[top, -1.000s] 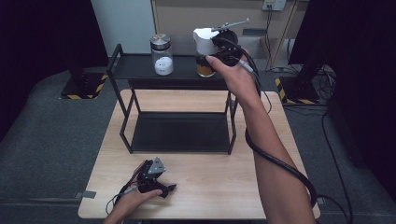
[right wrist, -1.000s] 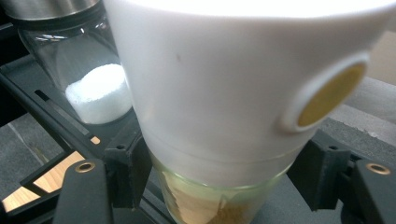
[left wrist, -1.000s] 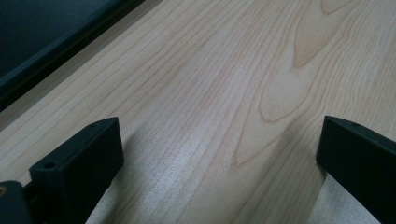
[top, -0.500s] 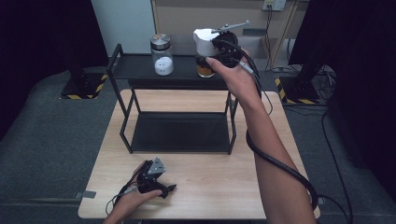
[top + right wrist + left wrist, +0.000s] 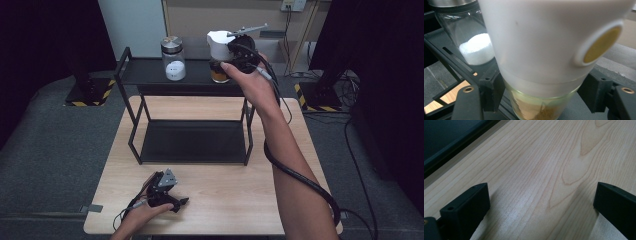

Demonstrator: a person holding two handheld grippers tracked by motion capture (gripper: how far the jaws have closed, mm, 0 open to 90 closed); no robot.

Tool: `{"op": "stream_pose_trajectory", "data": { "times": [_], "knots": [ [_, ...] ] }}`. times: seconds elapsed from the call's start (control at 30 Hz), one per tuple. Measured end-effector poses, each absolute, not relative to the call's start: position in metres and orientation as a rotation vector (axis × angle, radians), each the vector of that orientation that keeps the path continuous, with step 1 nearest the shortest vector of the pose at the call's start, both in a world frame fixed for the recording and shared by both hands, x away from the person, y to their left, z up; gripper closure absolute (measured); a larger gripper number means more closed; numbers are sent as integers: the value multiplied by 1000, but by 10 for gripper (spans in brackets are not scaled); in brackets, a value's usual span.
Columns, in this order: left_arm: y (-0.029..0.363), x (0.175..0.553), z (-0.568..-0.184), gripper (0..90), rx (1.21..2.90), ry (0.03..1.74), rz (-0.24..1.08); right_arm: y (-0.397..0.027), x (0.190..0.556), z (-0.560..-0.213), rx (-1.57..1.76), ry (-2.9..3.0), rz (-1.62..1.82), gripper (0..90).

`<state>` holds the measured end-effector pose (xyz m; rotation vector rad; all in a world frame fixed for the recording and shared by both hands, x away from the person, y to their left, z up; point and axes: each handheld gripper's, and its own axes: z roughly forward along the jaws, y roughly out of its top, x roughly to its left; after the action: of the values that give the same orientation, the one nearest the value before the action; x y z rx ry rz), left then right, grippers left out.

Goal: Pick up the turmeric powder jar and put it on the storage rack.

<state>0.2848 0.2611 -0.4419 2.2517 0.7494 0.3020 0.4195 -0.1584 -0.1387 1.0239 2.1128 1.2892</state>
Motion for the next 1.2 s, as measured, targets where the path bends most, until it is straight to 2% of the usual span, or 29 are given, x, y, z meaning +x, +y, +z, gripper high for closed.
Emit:
{"op": "stream_pose_trajectory", "data": {
  "times": [0.1,0.37,0.5,0.8,1.1,1.2],
  "knots": [
    [261,285,-442,0,2252,749,301,-158,420,-139,1027,2112,1289,277],
    [261,285,-442,0,2252,749,303,-167,411,-137,1036,2095,1289,136],
    [261,285,-442,0,2252,749,303,-179,391,-137,1012,2085,1281,88],
    [261,284,-442,0,2248,751,306,-194,352,-157,935,2103,1307,70],
    [261,283,-442,0,2247,756,310,-207,316,-198,887,2139,1365,69],
    [261,283,-442,0,2247,756,310,-217,301,-222,895,2158,1401,70]
  ]
}}
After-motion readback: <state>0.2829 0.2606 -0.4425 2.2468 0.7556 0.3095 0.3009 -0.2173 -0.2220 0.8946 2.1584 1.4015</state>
